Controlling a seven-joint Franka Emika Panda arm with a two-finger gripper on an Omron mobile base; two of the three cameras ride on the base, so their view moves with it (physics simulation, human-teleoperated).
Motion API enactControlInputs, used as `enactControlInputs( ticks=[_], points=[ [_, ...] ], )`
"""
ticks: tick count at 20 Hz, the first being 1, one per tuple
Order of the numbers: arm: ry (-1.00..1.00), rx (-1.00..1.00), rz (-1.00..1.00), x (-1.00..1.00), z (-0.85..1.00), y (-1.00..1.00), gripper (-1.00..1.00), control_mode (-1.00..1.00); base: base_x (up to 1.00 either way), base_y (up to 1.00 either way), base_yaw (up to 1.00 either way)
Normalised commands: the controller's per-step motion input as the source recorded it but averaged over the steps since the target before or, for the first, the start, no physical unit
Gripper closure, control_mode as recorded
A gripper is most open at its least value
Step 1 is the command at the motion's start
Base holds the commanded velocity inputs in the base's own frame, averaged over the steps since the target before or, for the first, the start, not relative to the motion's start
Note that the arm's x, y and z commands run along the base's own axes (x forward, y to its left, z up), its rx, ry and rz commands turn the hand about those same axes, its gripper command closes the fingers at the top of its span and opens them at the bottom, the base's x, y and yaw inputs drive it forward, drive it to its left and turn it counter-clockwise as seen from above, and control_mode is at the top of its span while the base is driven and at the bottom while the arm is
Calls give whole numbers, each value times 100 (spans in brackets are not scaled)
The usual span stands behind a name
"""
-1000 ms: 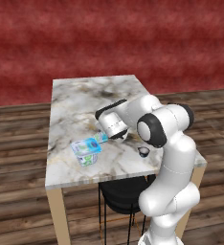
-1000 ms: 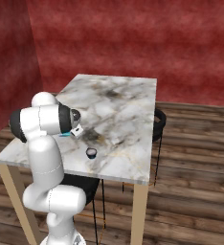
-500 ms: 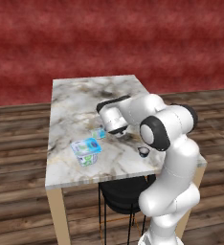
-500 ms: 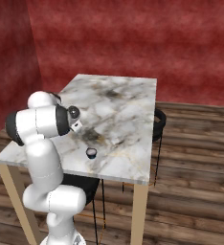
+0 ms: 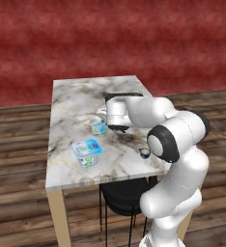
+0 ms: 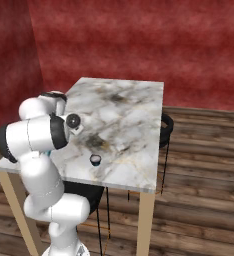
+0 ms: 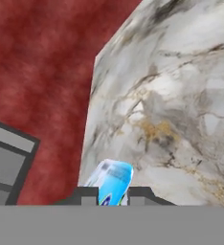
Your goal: Stack the yogurt containers by placing the smaller containers on top of the larger containers.
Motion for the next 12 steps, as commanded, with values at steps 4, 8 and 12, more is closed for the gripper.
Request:
enactControlInputs(
  ticks=[4,8,12],
  points=[
    [-20,4,0,-31,28,0,100,-100,0,0,0],
    [-8,7,0,-34,34,0,100,-100,0,0,0],
    [0,8,1,-36,42,0,100,-100,0,0,0]
  ],
)
